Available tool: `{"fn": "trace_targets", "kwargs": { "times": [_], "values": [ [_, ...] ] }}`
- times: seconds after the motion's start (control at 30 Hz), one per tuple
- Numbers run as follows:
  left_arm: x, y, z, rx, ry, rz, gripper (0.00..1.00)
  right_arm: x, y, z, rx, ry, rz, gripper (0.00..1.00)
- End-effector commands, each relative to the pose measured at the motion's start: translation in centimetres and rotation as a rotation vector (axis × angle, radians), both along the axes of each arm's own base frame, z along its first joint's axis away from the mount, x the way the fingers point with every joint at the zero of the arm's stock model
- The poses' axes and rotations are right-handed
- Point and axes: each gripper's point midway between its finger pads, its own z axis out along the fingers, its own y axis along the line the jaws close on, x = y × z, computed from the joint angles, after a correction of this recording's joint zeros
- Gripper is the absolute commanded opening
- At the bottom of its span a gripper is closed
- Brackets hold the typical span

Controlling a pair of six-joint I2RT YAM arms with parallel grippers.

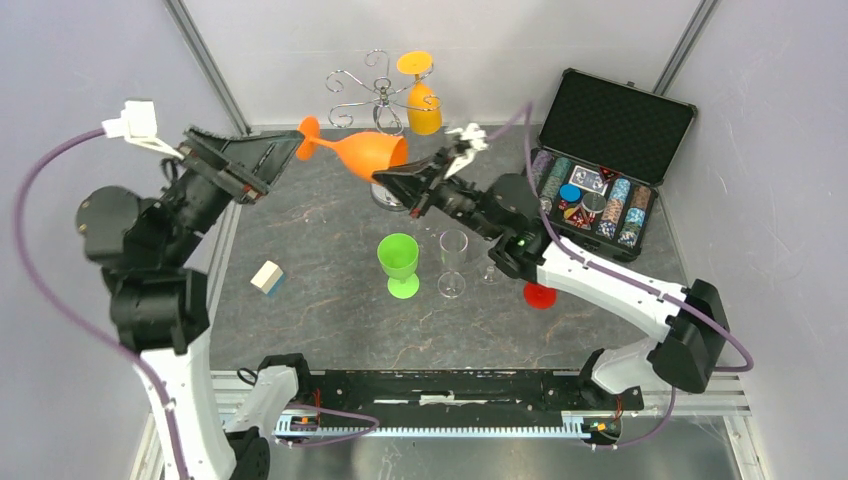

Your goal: Take the wine glass off the wine glass rack

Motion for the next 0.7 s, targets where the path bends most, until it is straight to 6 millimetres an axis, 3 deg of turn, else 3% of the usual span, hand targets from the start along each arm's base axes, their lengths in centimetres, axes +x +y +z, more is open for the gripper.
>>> {"fn": "trace_targets", "kwargs": {
  "times": [0.0, 0.13, 0.3, 0.5, 0.67],
  "values": [
    [0.1, 6.2, -4.6, 0.382, 0.078, 0.402, 0.93, 1.1, 2.8, -6.2, -0.416, 0.020, -0.069, 0.00],
    [-0.5, 9.9, -4.7, 0.448, 0.093, 0.615, 0.95, -1.8, 5.4, -10.8, -0.681, -0.032, -0.031, 0.00],
    [-0.5, 12.0, -4.8, 0.479, 0.108, 0.728, 0.96, -4.9, 7.8, -16.6, -1.033, -0.106, 0.005, 0.00],
    [1.8, 11.5, -6.5, 0.485, 0.167, 0.676, 1.00, -7.4, 8.8, -21.8, -1.261, -0.117, 0.093, 0.01],
    [3.7, 11.0, -8.2, 0.474, 0.219, 0.630, 1.00, -8.0, 8.5, -23.9, -1.365, -0.142, 0.093, 0.03]
  ]
}}
